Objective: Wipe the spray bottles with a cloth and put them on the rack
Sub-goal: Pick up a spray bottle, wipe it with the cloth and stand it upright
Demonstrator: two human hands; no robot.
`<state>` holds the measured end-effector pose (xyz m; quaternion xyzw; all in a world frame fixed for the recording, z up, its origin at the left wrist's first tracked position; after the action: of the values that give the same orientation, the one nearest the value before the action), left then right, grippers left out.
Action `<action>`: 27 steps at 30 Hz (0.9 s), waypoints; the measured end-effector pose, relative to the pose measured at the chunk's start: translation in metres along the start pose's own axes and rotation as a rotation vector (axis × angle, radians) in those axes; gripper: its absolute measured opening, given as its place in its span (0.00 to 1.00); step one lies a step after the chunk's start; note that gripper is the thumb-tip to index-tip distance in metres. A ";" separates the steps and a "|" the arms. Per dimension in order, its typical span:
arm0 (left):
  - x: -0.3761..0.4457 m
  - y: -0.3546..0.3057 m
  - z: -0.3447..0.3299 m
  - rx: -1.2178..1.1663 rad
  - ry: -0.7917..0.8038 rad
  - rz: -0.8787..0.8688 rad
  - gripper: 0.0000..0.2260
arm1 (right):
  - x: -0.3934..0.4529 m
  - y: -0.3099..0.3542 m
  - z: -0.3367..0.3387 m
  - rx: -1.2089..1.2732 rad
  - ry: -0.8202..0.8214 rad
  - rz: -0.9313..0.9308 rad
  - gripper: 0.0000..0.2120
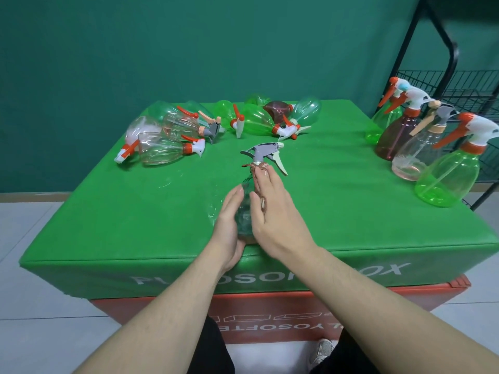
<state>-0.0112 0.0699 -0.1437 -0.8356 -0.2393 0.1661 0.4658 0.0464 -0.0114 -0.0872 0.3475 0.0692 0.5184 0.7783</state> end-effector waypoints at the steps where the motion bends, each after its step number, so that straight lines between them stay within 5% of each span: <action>1: 0.002 0.001 0.001 -0.015 -0.003 -0.003 0.19 | -0.005 0.000 -0.002 -0.037 0.003 0.024 0.29; 7: 0.002 0.003 0.004 -0.045 -0.064 0.015 0.26 | -0.044 -0.005 -0.018 -0.176 0.084 0.066 0.32; 11: 0.002 0.001 0.008 -0.070 -0.074 -0.005 0.40 | -0.054 -0.006 -0.022 -0.213 0.084 0.121 0.31; 15: -0.001 -0.003 0.003 -0.081 -0.050 -0.056 0.33 | -0.056 -0.008 -0.022 -0.174 0.075 0.148 0.31; 27: 0.000 0.003 -0.003 0.136 0.056 0.025 0.36 | -0.016 -0.010 0.015 -0.010 0.001 0.081 0.27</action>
<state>-0.0090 0.0666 -0.1448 -0.8093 -0.2041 0.1643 0.5257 0.0538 -0.0343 -0.0861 0.3459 0.0529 0.5502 0.7582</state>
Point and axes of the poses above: each hand's wrist, its own x-axis towards the middle knuckle, its own z-axis out of the back of the hand, y = z × x, the point moved 5 cm from there along x, towards the middle knuckle, and after that the axes turned 8 degrees about y, right-handed, at the moved point
